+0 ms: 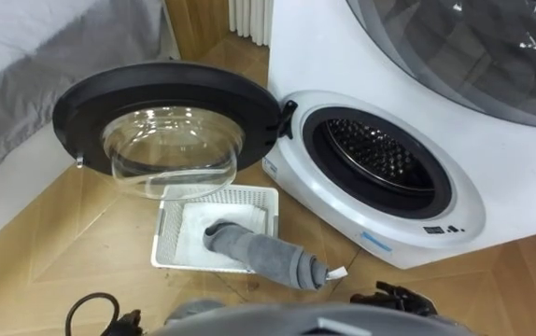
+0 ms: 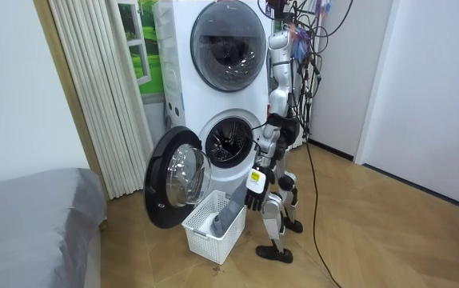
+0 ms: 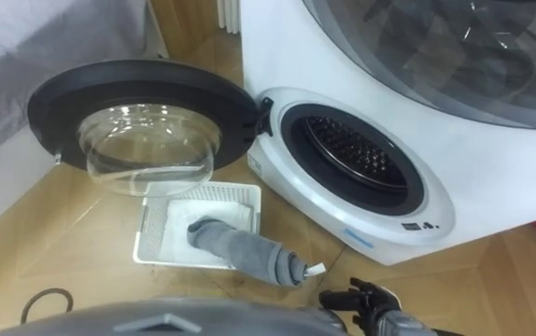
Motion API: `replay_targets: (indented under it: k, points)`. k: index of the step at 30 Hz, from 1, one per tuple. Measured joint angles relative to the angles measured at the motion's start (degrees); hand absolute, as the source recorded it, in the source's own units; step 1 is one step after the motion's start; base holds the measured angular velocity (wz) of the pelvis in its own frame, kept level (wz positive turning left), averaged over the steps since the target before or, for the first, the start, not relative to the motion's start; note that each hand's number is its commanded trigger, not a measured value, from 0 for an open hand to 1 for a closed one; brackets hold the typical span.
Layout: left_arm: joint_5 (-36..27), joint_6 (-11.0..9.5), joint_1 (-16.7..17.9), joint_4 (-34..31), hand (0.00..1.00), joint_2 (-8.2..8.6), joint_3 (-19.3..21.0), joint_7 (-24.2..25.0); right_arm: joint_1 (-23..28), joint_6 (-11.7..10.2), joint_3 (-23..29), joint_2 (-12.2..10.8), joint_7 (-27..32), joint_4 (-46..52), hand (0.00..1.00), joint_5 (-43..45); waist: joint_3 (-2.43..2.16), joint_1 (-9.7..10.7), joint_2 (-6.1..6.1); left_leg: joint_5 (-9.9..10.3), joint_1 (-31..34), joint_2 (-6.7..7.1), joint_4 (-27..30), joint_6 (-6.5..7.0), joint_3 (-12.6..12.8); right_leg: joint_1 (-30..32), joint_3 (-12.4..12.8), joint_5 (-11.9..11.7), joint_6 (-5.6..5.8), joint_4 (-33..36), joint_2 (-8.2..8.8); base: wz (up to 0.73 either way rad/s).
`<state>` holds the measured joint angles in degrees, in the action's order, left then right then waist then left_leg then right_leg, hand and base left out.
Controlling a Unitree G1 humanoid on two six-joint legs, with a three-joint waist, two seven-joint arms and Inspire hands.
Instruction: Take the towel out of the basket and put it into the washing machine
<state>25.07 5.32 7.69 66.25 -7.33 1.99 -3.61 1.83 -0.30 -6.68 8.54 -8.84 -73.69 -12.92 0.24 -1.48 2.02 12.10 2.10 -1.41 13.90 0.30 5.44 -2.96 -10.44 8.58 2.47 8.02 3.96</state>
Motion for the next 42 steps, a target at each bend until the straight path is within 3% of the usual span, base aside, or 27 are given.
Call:
replay_targets:
  k: [5, 9, 11, 16, 18, 23, 31, 33, 37, 42]
  points:
    - [3.37, -2.78, -5.23, -0.93, 0.00, -0.24, -1.38, -3.99, -2.34, -0.53, -2.43, 0.27, -0.11, -0.43, 0.00, 0.63, 0.38, 0.25, -0.20, -0.19, 3.55, -0.05, 1.36, 0.10, -0.74, 3.62, -0.46, -0.06, -0.10, 1.16, 0.04, 0.07]
    - [5.82, -6.57, -11.87, 0.92, 0.00, -0.03, -2.99, -7.35, -6.62, -1.61, -4.00, 0.06, -0.63, -2.07, 0.00, 2.72, 1.13, 0.94, -0.95, -0.41, 9.08, -0.28, 3.93, 0.44, -0.76, 9.25, -0.39, -0.06, -0.14, 4.56, 0.27, -0.01]
    - [6.85, -7.41, -15.11, 2.43, 0.00, 0.15, -4.86, -8.27, -8.91, -1.70, -4.54, -0.02, -0.51, -3.30, 0.00, 3.17, 1.65, 1.44, -1.42, -0.59, 11.39, -0.23, 4.81, 0.72, -0.76, 12.22, -0.36, -0.01, -0.16, 6.69, 0.63, -0.02]
    - [8.54, -8.20, -21.15, 4.90, 0.00, 1.90, -10.31, -9.69, -13.82, -1.80, -6.72, -0.95, 0.72, -5.03, 0.00, 3.14, 2.34, 2.84, -1.31, -1.19, 17.50, 0.29, 6.64, 1.57, 0.33, 20.30, 0.46, 0.36, -0.09, 11.77, 1.88, -0.09]
    - [9.62, -8.55, -24.45, 5.77, 0.00, 2.51, -12.63, -10.52, -16.55, -2.16, -6.85, -2.17, 1.77, -4.92, 0.00, 2.92, 3.67, 3.85, -1.47, -1.25, 21.49, 0.23, 8.96, 1.69, 0.34, 23.67, 0.53, 0.39, -0.13, 12.91, 2.02, -0.02]
    - [11.73, -8.97, -29.45, 6.32, 0.00, 3.56, -16.94, -11.94, -20.56, -2.12, -7.50, -3.52, 3.01, -5.05, 0.00, 1.31, 4.80, 4.58, -2.83, -1.40, 30.15, -0.16, 13.03, 1.94, 0.55, 32.69, 1.04, 0.67, -0.81, 17.28, 2.18, -0.05]
    - [12.84, -9.37, -36.79, 6.54, 0.00, 3.67, -20.46, -15.17, -25.64, -2.16, -10.68, -3.59, 4.96, -3.87, 0.00, -2.21, 5.26, 4.59, -3.36, -1.61, 44.38, -1.32, 19.81, 1.59, 0.59, 47.90, 1.60, 1.51, -2.56, 25.77, 2.17, -0.03]
    - [12.85, -9.55, -39.23, 6.89, 0.00, 3.56, -20.86, -16.70, -27.79, -2.25, -12.33, -3.50, 4.99, -3.56, 0.00, -2.19, 5.84, 4.85, -3.11, -1.59, 47.74, -1.43, 21.70, 1.53, 0.75, 51.84, 2.44, 1.86, -2.92, 28.50, 2.22, -0.04]
    - [13.29, -9.77, -42.00, 6.82, 0.00, 2.34, -22.97, -18.72, -29.98, -2.46, -14.08, -3.25, 4.99, -1.82, 0.00, -2.47, 6.07, 5.66, -2.84, -1.01, 53.75, -1.98, 25.75, 1.26, 0.83, 58.09, 2.93, 2.94, -3.65, 33.01, 2.19, -0.02]
    - [14.77, -10.17, -44.67, 6.64, 0.00, 0.73, -25.05, -22.08, -31.32, -3.92, -16.29, -1.97, 4.93, 0.14, 0.00, -7.56, 6.25, 6.43, -2.62, 1.42, 62.40, -3.89, 34.17, 0.77, 0.45, 66.36, 2.81, 4.82, -4.99, 40.21, 1.87, -0.09]
